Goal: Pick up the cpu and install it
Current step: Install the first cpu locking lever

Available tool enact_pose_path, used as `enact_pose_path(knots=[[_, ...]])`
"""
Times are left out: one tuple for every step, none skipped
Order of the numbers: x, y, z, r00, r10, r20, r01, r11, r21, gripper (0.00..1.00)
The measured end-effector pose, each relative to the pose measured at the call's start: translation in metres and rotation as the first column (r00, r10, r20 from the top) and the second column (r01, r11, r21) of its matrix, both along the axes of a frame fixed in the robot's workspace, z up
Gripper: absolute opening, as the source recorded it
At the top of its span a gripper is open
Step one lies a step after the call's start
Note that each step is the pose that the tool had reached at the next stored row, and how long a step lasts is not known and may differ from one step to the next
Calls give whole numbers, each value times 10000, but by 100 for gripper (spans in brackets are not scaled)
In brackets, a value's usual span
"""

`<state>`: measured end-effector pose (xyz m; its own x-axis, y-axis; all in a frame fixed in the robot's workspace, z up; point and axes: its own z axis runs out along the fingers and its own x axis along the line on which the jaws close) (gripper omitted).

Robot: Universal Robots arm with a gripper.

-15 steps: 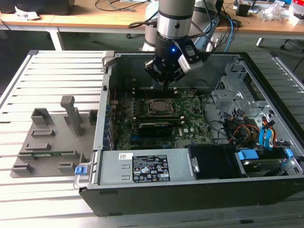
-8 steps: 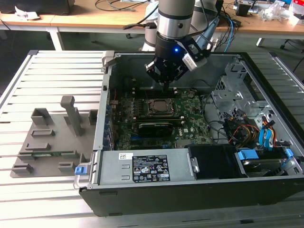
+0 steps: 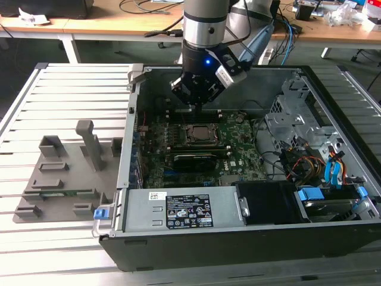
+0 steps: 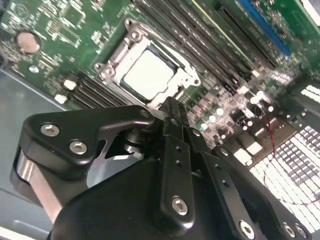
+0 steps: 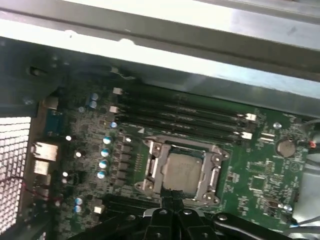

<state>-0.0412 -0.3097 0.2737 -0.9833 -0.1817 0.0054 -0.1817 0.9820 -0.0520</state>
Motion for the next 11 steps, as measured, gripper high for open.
enact_pose_path(knots=[[-54, 13, -2, 10000, -9, 0, 9, 10000, 0, 11], [-116, 26, -4, 10000, -14, 1, 14, 10000, 2, 11], [-158, 35, -5, 10000, -20, 1, 20, 10000, 2, 11], [-190, 43, -6, 10000, -24, 1, 24, 10000, 0, 11], [-247, 57, -9, 10000, -32, 0, 32, 10000, 1, 11], [-297, 74, -12, 10000, -40, 1, 40, 10000, 1, 11], [-345, 88, -13, 10000, -56, 1, 56, 10000, 1, 11], [-368, 95, -13, 10000, -62, 2, 62, 10000, 1, 11], [-398, 102, -14, 10000, -74, 3, 74, 10000, 2, 11], [-430, 109, -17, 9999, -111, 3, 111, 9999, 4, 11], [-451, 112, -20, 9999, -159, 4, 159, 9999, 4, 11]])
